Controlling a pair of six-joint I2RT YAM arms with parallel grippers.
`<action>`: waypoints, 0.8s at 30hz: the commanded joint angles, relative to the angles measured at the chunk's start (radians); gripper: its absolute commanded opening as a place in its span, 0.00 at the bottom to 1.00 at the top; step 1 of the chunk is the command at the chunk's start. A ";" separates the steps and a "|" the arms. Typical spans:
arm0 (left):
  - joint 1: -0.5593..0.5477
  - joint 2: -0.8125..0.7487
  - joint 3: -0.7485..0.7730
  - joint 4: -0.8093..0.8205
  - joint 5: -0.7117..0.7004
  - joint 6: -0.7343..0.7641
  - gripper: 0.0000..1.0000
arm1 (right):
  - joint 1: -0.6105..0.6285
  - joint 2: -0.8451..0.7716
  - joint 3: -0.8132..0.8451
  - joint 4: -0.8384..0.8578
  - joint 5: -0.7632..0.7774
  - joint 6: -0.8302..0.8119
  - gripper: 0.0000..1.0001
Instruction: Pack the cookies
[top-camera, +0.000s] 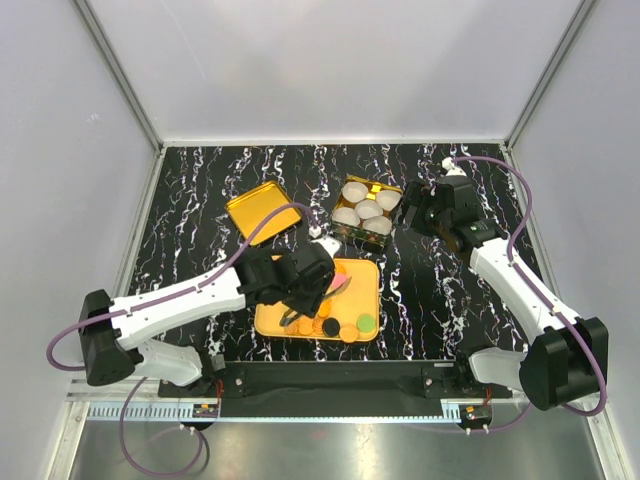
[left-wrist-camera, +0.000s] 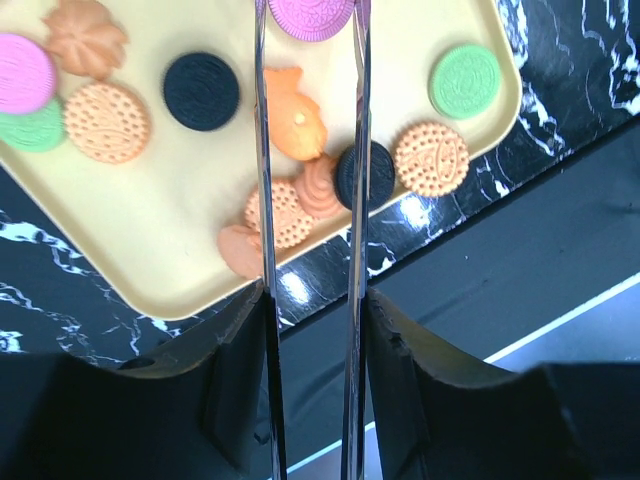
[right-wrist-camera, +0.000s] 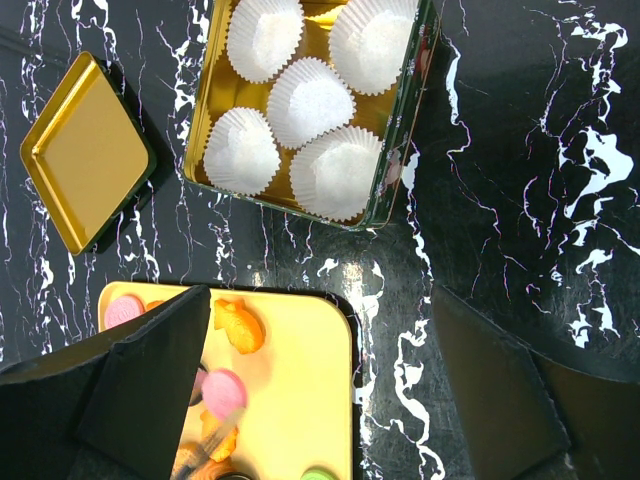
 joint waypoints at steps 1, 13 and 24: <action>0.060 -0.035 0.083 0.026 -0.025 0.055 0.44 | 0.006 -0.023 0.014 0.011 0.027 -0.015 1.00; 0.335 0.194 0.441 0.120 0.038 0.235 0.45 | 0.006 -0.051 0.051 -0.026 0.029 -0.003 1.00; 0.410 0.565 0.738 0.198 0.053 0.304 0.45 | 0.006 -0.089 0.074 -0.075 0.035 -0.017 1.00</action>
